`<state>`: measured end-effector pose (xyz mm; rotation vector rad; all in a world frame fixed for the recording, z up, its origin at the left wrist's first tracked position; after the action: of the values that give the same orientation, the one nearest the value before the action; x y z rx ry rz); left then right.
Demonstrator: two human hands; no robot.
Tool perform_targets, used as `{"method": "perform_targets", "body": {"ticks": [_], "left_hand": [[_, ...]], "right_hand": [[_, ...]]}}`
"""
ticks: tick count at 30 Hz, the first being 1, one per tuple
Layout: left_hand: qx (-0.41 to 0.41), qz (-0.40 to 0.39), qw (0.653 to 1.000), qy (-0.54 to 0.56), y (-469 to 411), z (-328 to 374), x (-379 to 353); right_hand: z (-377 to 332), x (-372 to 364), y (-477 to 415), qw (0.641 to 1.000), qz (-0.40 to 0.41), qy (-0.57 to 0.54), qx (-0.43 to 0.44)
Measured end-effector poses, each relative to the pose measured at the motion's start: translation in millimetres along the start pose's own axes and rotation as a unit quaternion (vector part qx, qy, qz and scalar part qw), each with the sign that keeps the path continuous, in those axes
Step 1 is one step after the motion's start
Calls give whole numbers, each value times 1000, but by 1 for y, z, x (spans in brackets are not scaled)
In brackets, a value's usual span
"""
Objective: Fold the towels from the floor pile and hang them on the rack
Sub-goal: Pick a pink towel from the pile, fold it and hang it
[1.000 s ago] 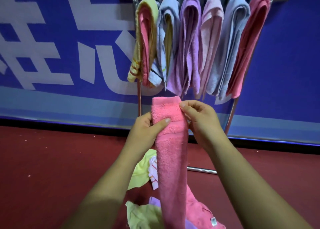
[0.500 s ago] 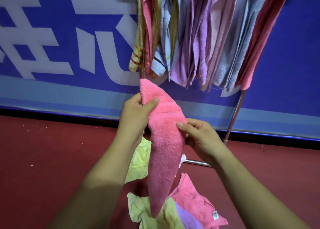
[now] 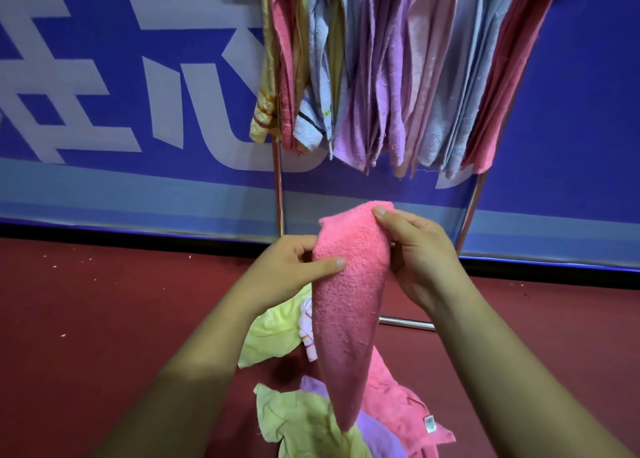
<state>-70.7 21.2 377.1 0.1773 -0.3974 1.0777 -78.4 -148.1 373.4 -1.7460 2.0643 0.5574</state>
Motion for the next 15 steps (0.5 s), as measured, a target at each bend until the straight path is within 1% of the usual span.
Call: {"method": "perform_targets", "body": {"ticks": [3,6,8,12,15], "left_hand": [[21,27,995,93,-2,1,-4],[40,77,979,183,-5,3,-2],[49,108,963,242,-7,5,2],[54,163,938,302,-9,6,16],[68,185,928,316,-10,-1,25]], "right_hand": [[1,0,1,999,-13,-4,-29],[11,-4,5,994,-62,-22,-83],[19,-4,5,991,-96,-12,-96],[34,-3,6,976,-177,68,-108],[36,-6,8,977,-178,69,-96]]}}
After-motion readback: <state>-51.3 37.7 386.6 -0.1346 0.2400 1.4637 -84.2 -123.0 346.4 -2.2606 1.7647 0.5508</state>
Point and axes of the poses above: each hand's wrist, its own y-axis away from the middle knuckle, its own x-axis out of the back of the hand, z = x × y, the point moved 7 cm from there along -y, towards the middle knuckle, and after that the axes turned 9 degrees about -y, right-handed, at the moved point
